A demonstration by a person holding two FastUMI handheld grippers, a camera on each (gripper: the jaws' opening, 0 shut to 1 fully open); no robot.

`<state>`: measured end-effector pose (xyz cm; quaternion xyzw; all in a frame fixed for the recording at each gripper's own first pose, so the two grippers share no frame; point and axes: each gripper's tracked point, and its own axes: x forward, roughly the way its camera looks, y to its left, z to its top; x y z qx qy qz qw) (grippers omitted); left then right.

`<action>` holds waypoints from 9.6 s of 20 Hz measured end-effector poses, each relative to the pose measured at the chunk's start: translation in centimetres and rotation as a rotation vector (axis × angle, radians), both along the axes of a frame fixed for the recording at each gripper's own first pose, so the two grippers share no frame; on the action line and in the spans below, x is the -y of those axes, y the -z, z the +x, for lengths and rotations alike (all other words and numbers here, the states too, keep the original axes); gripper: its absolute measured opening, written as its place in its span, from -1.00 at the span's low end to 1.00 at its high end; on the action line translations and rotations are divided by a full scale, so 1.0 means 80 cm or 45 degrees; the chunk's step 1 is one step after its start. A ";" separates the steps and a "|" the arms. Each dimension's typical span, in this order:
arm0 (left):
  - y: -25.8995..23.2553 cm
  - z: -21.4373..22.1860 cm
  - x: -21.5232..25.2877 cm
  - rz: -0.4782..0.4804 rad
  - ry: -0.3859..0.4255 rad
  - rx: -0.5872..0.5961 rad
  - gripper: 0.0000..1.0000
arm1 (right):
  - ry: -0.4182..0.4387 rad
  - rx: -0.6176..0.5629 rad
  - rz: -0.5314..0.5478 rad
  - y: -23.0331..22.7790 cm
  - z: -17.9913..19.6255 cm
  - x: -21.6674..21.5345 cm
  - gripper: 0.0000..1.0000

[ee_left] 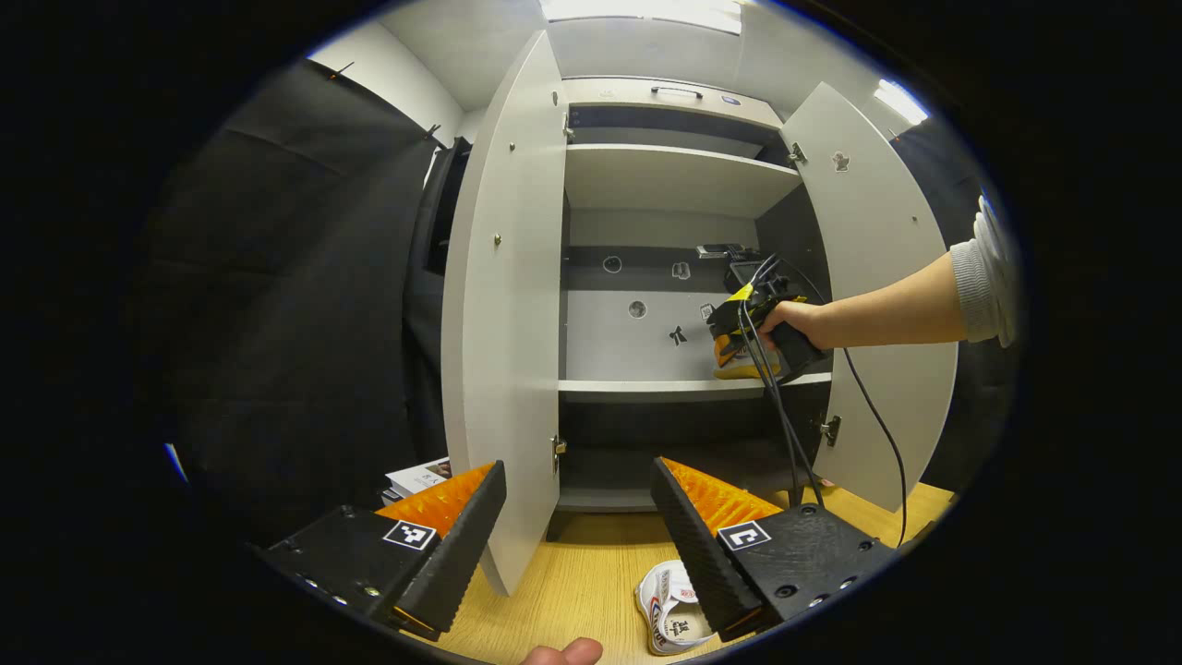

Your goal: Grab one shoe with the right hand and put it into the shoe cabinet, grab the other shoe with the left hand and put it into the shoe cabinet; then close the right door with the right hand and the left door with the left hand.

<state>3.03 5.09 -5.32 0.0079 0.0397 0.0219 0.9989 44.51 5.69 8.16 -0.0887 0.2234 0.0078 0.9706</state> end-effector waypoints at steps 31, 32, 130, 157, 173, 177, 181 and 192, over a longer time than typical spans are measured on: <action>-0.004 -0.014 0.041 -0.034 0.110 0.002 0.89 | 0.016 0.711 0.154 -0.008 -0.396 0.042 0.65; -0.004 -0.015 0.045 -0.033 0.116 -0.001 0.89 | 0.038 0.723 0.139 0.010 -0.409 0.049 0.66; -0.003 0.450 0.071 -0.170 -0.076 -0.783 -1.00 | 0.182 0.320 0.308 0.235 -0.480 0.102 0.89; -0.186 0.274 0.095 -0.268 0.305 -0.384 -0.36 | 0.111 0.338 0.308 0.226 -0.486 0.085 0.89; -0.101 0.016 0.076 -0.040 0.167 0.055 0.34 | 0.074 0.429 0.273 0.186 -0.511 0.076 0.89; -0.066 -0.018 0.083 -0.043 0.167 0.044 0.53 | 0.067 0.455 0.260 0.174 -0.518 0.072 0.89; -0.042 -0.037 0.081 -0.072 0.128 0.021 0.82 | 0.076 0.495 0.270 0.156 -0.529 0.074 0.89; -0.012 -0.054 0.088 -0.048 0.143 -0.029 0.63 | 0.114 0.671 0.304 0.042 -0.556 0.137 0.95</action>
